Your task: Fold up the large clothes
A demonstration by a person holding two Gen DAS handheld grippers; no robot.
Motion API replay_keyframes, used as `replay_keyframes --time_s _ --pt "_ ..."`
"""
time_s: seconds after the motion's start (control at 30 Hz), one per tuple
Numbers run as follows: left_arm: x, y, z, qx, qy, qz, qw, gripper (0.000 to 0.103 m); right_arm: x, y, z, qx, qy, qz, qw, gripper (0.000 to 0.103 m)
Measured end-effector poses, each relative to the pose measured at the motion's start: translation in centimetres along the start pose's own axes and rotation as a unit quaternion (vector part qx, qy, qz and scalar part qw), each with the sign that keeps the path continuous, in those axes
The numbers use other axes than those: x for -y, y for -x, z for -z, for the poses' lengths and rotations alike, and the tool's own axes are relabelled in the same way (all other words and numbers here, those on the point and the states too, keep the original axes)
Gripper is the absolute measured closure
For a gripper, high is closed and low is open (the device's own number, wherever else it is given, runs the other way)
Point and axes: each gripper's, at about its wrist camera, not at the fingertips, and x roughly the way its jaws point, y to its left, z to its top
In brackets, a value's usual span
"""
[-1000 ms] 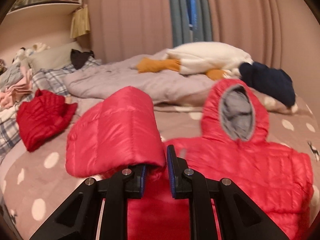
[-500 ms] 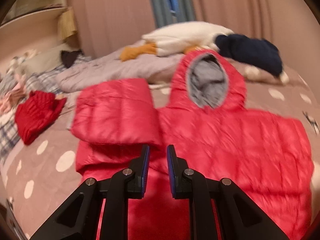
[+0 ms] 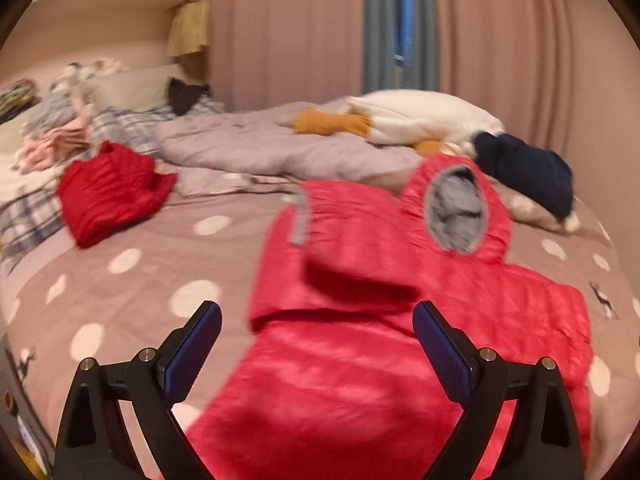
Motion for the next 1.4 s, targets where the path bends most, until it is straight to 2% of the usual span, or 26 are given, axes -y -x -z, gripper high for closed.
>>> replay_keyframes --time_s 0.1,0.23,0.4,0.5,0.6,0.77,0.87,1.03,1.13,1.23,1.3,1.37,1.4 --pt "-1.6 -0.8 0.4 -0.005 0.013 -0.034 0.9993 0.007 -1.2 0.2 0.8 -0.004 0.010 -0.007 1.000 0.020" --pt "-4.2 -1.8 0.9 -0.026 0.037 -0.049 0.9978 0.007 -2.5 0.6 1.6 0.000 0.032 -0.013 0.999 0.020" --pt "-7.7 -2.1 1.1 -0.029 0.083 -0.086 0.9924 0.007 -3.4 0.9 2.1 0.003 0.042 -0.024 0.999 0.019" --pt "-8.8 -2.2 1.3 -0.026 0.073 -0.091 0.9928 0.007 -3.9 0.9 2.5 -0.001 0.046 -0.031 0.998 0.019" --pt "-10.2 -2.2 1.4 -0.016 0.066 -0.126 0.9897 0.007 -4.9 1.1 2.7 -0.003 0.063 -0.034 0.997 0.018" --pt "-14.1 -3.3 1.5 -0.033 0.111 -0.135 0.9841 0.007 -10.2 1.4 3.3 0.009 0.144 -0.049 0.988 0.014" --pt "-15.6 -4.1 1.6 -0.032 0.117 -0.150 0.9811 0.007 -14.5 1.0 3.7 0.007 0.189 -0.074 0.979 0.013" --pt "-17.2 -5.4 2.3 -0.038 0.127 -0.158 0.9786 0.007 -22.9 -0.8 4.2 -0.008 0.255 -0.112 0.960 0.011" --pt "-17.5 -6.0 2.9 -0.038 0.124 -0.157 0.9790 0.007 -28.0 -2.7 4.7 -0.028 0.296 -0.127 0.946 0.009" --pt "-17.5 -7.4 3.3 -0.054 0.120 -0.154 0.9793 0.007 -32.2 -4.4 5.9 -0.039 0.329 -0.130 0.934 0.009" --pt "-17.3 -8.2 3.6 -0.062 0.116 -0.145 0.9806 0.007 -33.4 -5.4 6.3 -0.038 0.340 -0.130 0.930 0.011" --pt "-17.2 -8.8 3.7 -0.071 0.114 -0.136 0.9815 0.007 -33.7 -6.3 6.4 -0.051 0.324 -0.125 0.936 0.010" --pt "-17.1 -9.0 3.7 -0.074 0.113 -0.134 0.9817 0.007 -33.3 -6.3 6.2 -0.053 0.305 -0.149 0.939 0.009"
